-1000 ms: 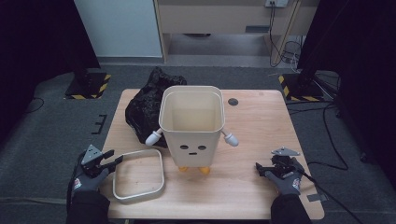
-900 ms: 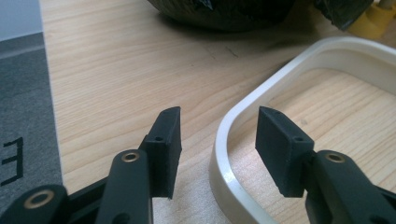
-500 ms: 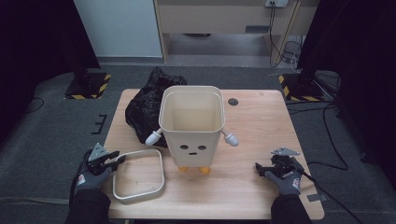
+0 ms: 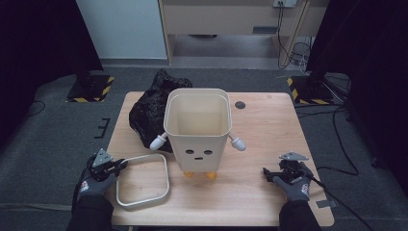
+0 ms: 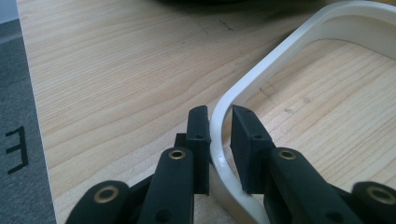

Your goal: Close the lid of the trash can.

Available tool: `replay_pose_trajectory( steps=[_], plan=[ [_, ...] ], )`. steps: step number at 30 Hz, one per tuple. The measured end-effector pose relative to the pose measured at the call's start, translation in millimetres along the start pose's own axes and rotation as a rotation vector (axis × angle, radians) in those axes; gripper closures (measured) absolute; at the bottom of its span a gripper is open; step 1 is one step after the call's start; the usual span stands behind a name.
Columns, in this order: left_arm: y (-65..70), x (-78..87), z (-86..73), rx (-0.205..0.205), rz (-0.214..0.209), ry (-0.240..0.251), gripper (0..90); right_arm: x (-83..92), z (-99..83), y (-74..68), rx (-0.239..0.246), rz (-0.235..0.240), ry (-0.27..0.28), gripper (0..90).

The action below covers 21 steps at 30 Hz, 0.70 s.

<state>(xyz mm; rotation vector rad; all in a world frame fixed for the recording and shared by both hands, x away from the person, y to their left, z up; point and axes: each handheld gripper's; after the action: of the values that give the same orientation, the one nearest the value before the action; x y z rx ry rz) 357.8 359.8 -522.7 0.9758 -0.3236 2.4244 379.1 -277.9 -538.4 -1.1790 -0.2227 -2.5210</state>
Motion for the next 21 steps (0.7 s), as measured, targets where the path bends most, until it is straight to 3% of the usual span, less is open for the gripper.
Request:
replay_pose_trajectory(
  steps=[5, 11, 16, 21],
  plan=[
    [5.3, 3.4, -2.1, 0.009, -0.005, -0.005, 77.3, 0.0, -0.1, 0.0, 0.001, 0.0, 0.001, 1.8],
    [10.2, 9.4, -5.4, -0.008, -0.013, -0.016, 77.1, -0.1, -0.1, 0.0, 0.002, 0.0, 0.003, 1.8],
    [7.2, 3.3, -2.3, -0.049, -0.025, -0.012, 67.9, -0.2, -0.1, 0.0, 0.003, 0.0, 0.003, 1.8],
    [4.4, -4.8, -3.0, -0.06, -0.03, -0.052, 70.0, -0.2, 0.0, 0.0, 0.002, 0.0, 0.003, 1.8]
  ],
)
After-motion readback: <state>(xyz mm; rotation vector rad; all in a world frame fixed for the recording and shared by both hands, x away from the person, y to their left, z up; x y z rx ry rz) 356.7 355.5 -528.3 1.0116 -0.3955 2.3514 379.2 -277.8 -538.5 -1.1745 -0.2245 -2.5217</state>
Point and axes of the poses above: each handheld gripper's, and its own axes: x roughly backward along the jaws, z roughly out of its top, y roughly to its right, and after that the axes turned 5 degrees about -y, right-handed
